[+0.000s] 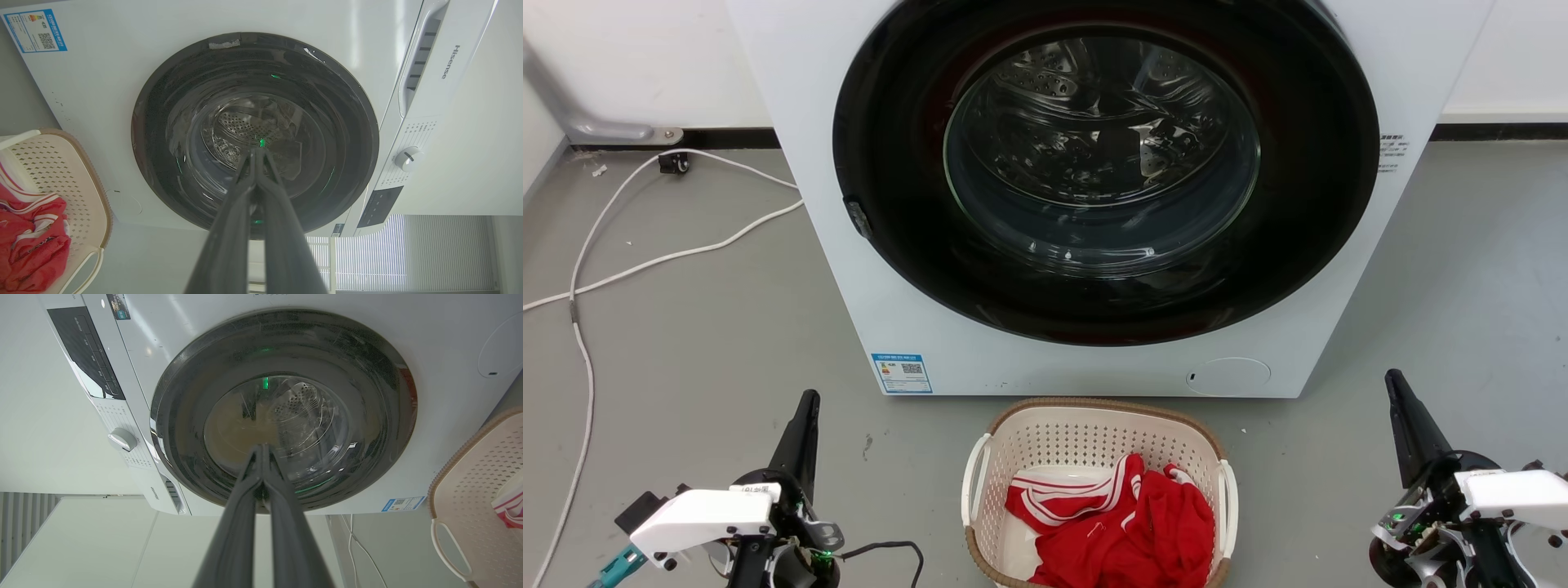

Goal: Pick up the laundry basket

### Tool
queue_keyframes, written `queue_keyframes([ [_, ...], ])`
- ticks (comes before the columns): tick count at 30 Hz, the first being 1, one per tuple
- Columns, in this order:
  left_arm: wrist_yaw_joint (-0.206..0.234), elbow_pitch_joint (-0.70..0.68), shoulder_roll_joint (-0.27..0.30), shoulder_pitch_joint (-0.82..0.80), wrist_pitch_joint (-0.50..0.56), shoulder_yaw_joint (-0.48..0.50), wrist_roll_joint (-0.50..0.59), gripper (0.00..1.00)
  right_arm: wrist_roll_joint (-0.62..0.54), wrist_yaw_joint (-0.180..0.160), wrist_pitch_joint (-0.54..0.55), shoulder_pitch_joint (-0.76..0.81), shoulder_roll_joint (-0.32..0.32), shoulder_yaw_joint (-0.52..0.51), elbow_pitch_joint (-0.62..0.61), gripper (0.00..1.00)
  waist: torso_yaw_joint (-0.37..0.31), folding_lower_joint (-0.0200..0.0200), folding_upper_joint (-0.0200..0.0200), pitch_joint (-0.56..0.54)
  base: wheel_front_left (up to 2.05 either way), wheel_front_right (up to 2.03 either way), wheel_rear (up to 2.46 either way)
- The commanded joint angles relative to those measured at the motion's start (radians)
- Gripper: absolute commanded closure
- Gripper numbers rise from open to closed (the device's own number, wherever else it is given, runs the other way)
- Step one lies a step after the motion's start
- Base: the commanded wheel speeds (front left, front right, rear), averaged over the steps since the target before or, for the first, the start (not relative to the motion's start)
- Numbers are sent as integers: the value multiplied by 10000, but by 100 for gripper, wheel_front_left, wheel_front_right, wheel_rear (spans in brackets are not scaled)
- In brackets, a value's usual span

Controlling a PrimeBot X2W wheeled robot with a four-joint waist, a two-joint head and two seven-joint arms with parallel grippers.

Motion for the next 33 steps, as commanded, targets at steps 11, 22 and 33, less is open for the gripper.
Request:
queue_keyframes([
  [11, -33, 16, -19, -102, 39, 47, 42, 100, -47, 4, 37, -164, 48, -33, 11, 100, 0, 0, 0, 0, 0, 0, 0],
  [22, 10, 123, -54, 64, -61, -74, 48, 0, -48, 0, -62, 105, 31, -11, 62, 0, 0, 0, 0, 1, 0, 0, 0],
  [33, 4, -121, -62, -32, -613, -560, 650, 0, -753, 0, -614, 246, -59, 224, -258, 0, 27, 0, 0, 1, 0, 0, 0],
])
